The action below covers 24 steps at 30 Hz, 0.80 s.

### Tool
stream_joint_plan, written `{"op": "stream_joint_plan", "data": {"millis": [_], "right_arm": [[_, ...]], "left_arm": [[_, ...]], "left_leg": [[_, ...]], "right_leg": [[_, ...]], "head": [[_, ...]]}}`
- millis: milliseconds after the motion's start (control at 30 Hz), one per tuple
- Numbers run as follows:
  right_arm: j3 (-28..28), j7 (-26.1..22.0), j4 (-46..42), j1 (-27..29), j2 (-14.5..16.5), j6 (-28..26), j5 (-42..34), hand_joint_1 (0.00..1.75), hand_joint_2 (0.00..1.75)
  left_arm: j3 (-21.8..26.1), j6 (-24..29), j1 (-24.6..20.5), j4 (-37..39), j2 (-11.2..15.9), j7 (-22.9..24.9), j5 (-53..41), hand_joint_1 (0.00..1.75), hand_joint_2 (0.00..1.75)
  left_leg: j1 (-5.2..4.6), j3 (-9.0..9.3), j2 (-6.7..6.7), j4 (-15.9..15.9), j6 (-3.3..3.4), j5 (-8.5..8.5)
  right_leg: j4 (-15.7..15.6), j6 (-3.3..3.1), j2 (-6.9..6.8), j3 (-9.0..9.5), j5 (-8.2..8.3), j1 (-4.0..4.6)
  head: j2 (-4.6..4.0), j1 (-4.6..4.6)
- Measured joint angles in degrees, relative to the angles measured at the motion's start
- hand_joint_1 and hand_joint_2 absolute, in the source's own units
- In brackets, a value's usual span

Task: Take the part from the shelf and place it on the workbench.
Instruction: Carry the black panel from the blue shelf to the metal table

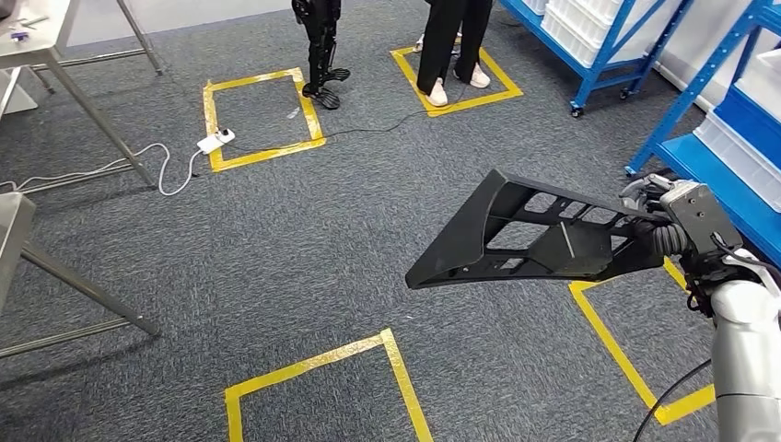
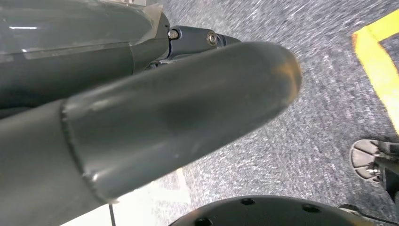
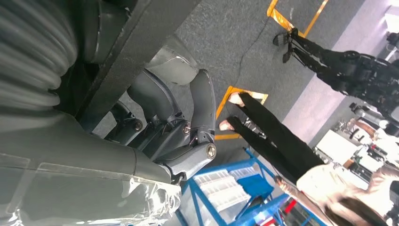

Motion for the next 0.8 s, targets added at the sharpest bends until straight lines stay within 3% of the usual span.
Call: {"op": "stream_joint_plan", "data": {"millis": [67,100,167,233,300,400,433,467,500,600,667,733,800], "right_arm": [[-0.41,-0.11,0.04,0.21,0.04,-0.07,0.01,1.75,1.75],[-0.57,-0.16,0.08,0.24,0.06,-0.11,0.00,1.75,1.75],[-0.74,-0.17,0.18,0.48,0.20,-0.22,0.04,1.75,1.75],[-0.89,-0.18,0.06,1.06,0.33,-0.31,-0.02,1.75,1.75],[-1.43,-0.09,-0.67,2.25,0.34,-0.25,-0.24,1.75,1.75],[-3.08,0.10,-2.40,4.36,0.11,0.21,-0.70,1.75,1.75],[-3.53,0.15,-2.76,4.89,0.07,0.35,-0.81,1.75,1.75],[-3.86,0.18,-3.00,5.34,0.05,0.50,-0.86,1.75,1.75],[-4.08,0.21,-3.17,5.67,0.06,0.64,-0.88,1.75,1.75],[-4.49,0.03,-3.18,5.79,0.10,1.14,-0.83,1.75,1.75],[-4.54,-0.15,-2.90,5.69,0.22,1.28,-0.75,1.75,1.75],[-4.50,-0.27,-2.55,5.45,0.32,1.35,-0.54,1.75,1.75],[-4.48,-0.54,-2.04,4.69,0.25,1.38,-0.26,1.75,1.75]], "left_arm": [[0.01,-0.05,0.00,-0.01,-0.01,-0.01,0.00,0.00,0.00],[0.02,-0.06,-0.03,-0.02,0.03,-0.01,0.00,0.00,0.00],[0.05,-0.10,-0.04,-0.03,0.09,-0.05,-0.03,0.00,0.00],[0.07,-0.31,0.08,-0.02,0.13,-0.15,-0.13,0.00,0.00],[0.05,-0.61,0.20,-0.02,0.23,-0.23,-0.38,0.00,0.00],[0.04,-0.95,0.24,-0.02,0.29,-0.26,-0.88,0.00,0.00],[0.04,-1.05,0.28,-0.02,0.31,-0.26,-0.91,0.00,0.00],[0.05,-1.14,0.35,-0.02,0.31,-0.26,-0.92,0.00,0.00],[0.06,-1.19,0.42,-0.02,0.32,-0.26,-0.91,0.00,0.00],[0.19,-0.94,0.46,-0.03,0.40,-0.27,-0.86,0.00,0.00],[0.27,-0.72,0.36,-0.04,0.49,-0.29,-0.85,0.00,0.00],[0.31,-0.59,0.33,-0.03,0.48,-0.31,-0.84,0.00,0.00],[0.37,-0.41,0.33,-0.04,0.40,-0.33,-0.83,0.00,0.00]], "left_leg": [[0.30,-0.18,-0.88,0.88,-0.79,-0.53],[0.36,-0.44,-1.22,1.57,-1.26,-0.85],[0.27,-1.03,-1.83,2.40,-1.84,-1.17],[0.34,-1.34,-2.15,2.74,-2.04,-1.32],[0.52,-2.20,-1.01,4.80,-2.52,-2.79],[0.74,-7.28,1.30,15.32,-3.11,-8.04],[0.74,-8.94,1.49,18.48,-3.01,-9.05],[0.66,-9.71,1.56,19.77,-2.71,-8.96],[0.47,-9.32,1.57,18.69,-2.25,-7.77],[-0.96,-3.59,2.90,7.06,-0.10,-2.38],[-1.73,-1.58,3.97,3.01,0.78,-1.63],[-1.82,-1.14,3.60,2.03,1.06,-1.45],[-1.51,-0.03,2.96,0.26,1.24,-0.62]], "right_leg": [[-7.67,1.49,0.58,3.73,3.27,-0.59],[-10.65,1.70,1.06,5.22,4.26,-0.70],[-12.14,1.03,1.66,6.11,4.47,-0.53],[-12.06,0.29,1.22,6.24,4.53,-0.47],[-12.08,-0.27,0.60,6.43,4.49,-0.46],[-12.10,-1.14,-0.55,6.55,4.30,0.08],[-12.09,-1.28,-0.89,6.55,4.26,0.31],[-12.10,-1.36,-1.20,6.55,4.21,0.53],[-12.10,-1.43,-1.43,6.58,4.16,0.72],[-12.30,-1.59,-2.01,6.79,4.05,1.04],[-12.59,-1.56,-2.50,6.89,4.06,1.13],[-12.99,-1.47,-3.13,7.07,4.04,1.23],[-11.80,-1.54,-2.60,6.69,3.19,1.30]], "head": [[0.00,0.03],[0.00,0.11],[0.00,0.16],[0.00,0.03],[0.00,-0.22],[0.00,-0.64],[0.00,-0.66],[0.00,-0.68],[0.00,-0.69],[0.00,-0.71],[0.00,-0.72],[0.00,-0.74],[0.00,-0.71]]}}
